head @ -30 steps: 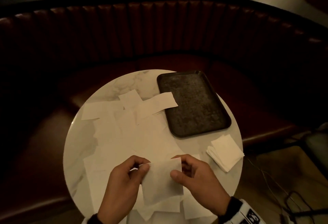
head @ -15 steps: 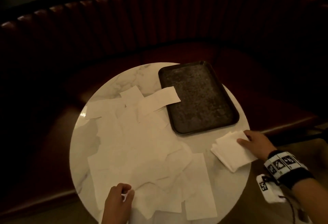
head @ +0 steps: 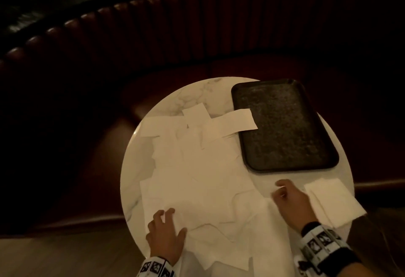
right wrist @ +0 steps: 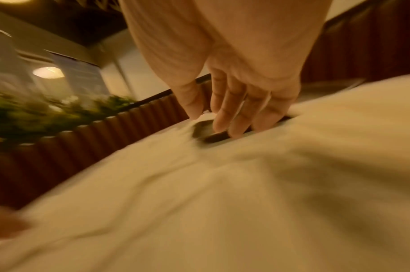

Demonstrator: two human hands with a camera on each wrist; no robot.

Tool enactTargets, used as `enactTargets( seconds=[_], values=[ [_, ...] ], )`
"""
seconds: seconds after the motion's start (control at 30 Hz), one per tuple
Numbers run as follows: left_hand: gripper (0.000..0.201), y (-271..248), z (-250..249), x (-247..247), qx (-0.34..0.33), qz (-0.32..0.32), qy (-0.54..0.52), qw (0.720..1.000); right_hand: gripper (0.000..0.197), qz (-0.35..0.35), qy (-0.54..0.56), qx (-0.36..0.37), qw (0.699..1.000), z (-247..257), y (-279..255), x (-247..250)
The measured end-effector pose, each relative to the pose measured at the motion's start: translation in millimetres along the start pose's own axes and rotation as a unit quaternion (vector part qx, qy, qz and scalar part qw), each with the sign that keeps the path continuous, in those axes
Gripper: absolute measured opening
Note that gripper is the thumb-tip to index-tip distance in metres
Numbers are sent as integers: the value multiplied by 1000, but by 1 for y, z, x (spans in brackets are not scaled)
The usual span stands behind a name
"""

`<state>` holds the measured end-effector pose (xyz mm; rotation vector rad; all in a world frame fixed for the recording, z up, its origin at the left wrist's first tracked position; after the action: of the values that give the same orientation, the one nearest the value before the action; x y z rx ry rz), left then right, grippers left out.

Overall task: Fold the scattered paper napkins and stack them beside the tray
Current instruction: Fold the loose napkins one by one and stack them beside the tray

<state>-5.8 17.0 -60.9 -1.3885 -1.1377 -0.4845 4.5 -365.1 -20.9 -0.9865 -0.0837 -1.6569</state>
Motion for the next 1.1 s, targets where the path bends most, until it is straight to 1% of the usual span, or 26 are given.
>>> enactTargets(
  seconds=[0.03, 0.1, 0.17, 0.2, 0.23, 0.27, 0.33, 0.37, 0.43, 0.53, 0.6, 0.67, 0.73, 0.77, 0.83, 0.87, 0.9, 0.93, 0.97, 1.0, 1.03, 1.07, 1.1],
  values=[
    [66, 1, -3, -1, -9, 5, 8, 1000, 29, 33, 9, 7, 999, 16, -5, -23],
    [66, 1, -5, -1, -18, 11, 21, 1000, 38, 78, 6, 6, 997, 37, -5, -66],
    [66, 1, -3, -2, -26, 13, 34, 999, 51, 92, 1, -16, 996, 47, 0, -95],
    [67, 1, -1, -3, -33, 16, 43, 998, 59, 87, -23, -17, 996, 51, 2, -104],
    [68, 0, 0, -5, -43, 22, 55, 997, 67, 81, -73, -5, 994, 56, 3, -110],
    [69, -1, 0, -6, -54, 28, 70, 996, 73, 73, -145, 22, 986, 64, 3, -114],
    [73, -3, 0, -8, -77, 40, 90, 992, 76, 68, -281, 107, 951, 81, 0, -127],
    [74, -3, 0, -7, -85, 44, 95, 991, 74, 68, -323, 141, 933, 87, -1, -133],
    [74, -3, 2, -6, -97, 46, 101, 989, 64, 75, -373, 169, 909, 93, 2, -144],
    [74, -1, 5, -3, -109, 44, 103, 988, 42, 70, -416, 188, 887, 102, 7, -150],
    [73, -1, 5, -2, -117, 44, 102, 987, 32, 57, -431, 199, 878, 105, 9, -148],
    [71, -1, 5, 0, -120, 47, 98, 987, 28, 48, -430, 197, 880, 107, 12, -144],
    [69, 0, 6, 5, -114, 45, 79, 989, 24, 23, -392, 200, 898, 115, 10, -133],
    [67, 0, 5, 8, -110, 42, 64, 991, 22, 6, -356, 208, 911, 122, 7, -125],
    [58, -4, -4, 20, -118, 20, 17, 993, 13, -25, -268, 249, 930, 139, -7, -109],
    [52, -6, -12, 25, -133, 12, -20, 991, 10, -37, -227, 278, 933, 149, -18, -100],
    [47, -8, -22, 31, -152, 19, -77, 985, 7, -41, -189, 308, 931, 159, -33, -91],
    [45, -11, -33, 35, -167, 39, -161, 972, 7, -36, -149, 330, 932, 167, -49, -83],
    [46, -14, -44, 38, -172, 70, -258, 948, 7, -27, -97, 336, 937, 174, -63, -73],
    [47, -18, -56, 42, -165, 108, -353, 915, 8, -11, -30, 317, 948, 177, -75, -63],
    [48, -23, -68, 47, -150, 150, -437, 874, 11, 13, 48, 281, 958, 175, -82, -54],
    [49, -29, -81, 51, -136, 190, -509, 828, 14, 53, 129, 240, 961, 173, -88, -50],
    [48, -34, -93, 58, -131, 220, -575, 777, 15, 92, 203, 205, 953, 170, -92, -48]
  ],
)
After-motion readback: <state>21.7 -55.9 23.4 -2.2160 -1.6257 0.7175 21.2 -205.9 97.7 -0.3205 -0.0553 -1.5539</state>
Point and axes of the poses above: each hand's wrist, its own y-axis towards the middle knuckle, its own x-axis out of the back of the hand, z = x × y, the point moved 9 cm from there along y, towards the middle knuckle, and after that the axes turned 2 degrees about z, right-handed, at the moved point
